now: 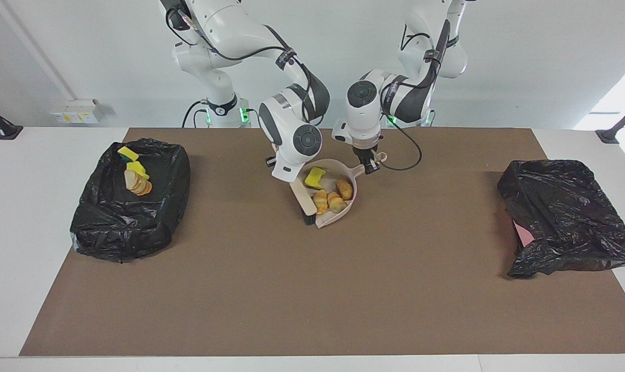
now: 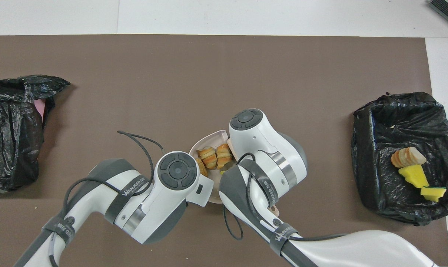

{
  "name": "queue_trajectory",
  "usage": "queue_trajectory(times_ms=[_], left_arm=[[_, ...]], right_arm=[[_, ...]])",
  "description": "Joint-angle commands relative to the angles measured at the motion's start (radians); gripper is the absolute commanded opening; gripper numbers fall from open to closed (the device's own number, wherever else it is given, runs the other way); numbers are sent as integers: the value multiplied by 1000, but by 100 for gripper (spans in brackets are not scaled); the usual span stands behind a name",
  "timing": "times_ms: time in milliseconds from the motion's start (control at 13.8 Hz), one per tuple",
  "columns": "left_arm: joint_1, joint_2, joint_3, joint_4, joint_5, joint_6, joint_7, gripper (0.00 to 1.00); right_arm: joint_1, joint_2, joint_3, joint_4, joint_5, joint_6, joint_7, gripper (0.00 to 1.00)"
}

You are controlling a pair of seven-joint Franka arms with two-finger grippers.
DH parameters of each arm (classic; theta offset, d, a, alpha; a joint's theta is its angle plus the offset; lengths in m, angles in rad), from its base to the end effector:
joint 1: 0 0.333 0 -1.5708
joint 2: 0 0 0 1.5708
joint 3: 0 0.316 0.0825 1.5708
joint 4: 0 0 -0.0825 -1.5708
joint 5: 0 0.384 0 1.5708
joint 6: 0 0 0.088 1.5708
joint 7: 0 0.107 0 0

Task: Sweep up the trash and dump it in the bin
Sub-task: 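Sweep the bread rolls and sponge into the dustpan with the right gripper, then carry the dustpan with the left gripper and tip it over the bin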

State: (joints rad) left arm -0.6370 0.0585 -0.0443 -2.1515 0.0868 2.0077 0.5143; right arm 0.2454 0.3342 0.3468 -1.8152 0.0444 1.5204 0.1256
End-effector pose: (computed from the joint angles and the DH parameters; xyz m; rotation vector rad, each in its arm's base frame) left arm 0.4096 -0.3253 0.3585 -2.4725 1.7661 0.2979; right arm 0.4647 0.3062 0.3362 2.8454 0.6848 -0.9469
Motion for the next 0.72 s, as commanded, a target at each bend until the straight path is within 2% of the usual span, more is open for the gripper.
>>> queue_trajectory(times_ms=[0, 145, 362, 507, 652], left_arm=[[2, 3, 3, -2, -9, 14, -17, 0], [23, 13, 4, 13, -7, 14, -11, 0], [77, 26, 6, 64, -5, -4, 32, 0], [144, 27, 6, 100, -5, -24, 159, 0], [204, 29, 7, 142, 2, -35, 290, 0]], right_arm=[[-50, -81, 1, -52, 90, 17, -47, 0], [-77, -171, -8, -64, 94, 6, -11, 0], [-191, -326, -6, -82, 88, -58, 89, 0], [-241, -415, -6, -101, 83, -92, 147, 0], [-220, -493, 1, -174, 83, -95, 210, 0]])
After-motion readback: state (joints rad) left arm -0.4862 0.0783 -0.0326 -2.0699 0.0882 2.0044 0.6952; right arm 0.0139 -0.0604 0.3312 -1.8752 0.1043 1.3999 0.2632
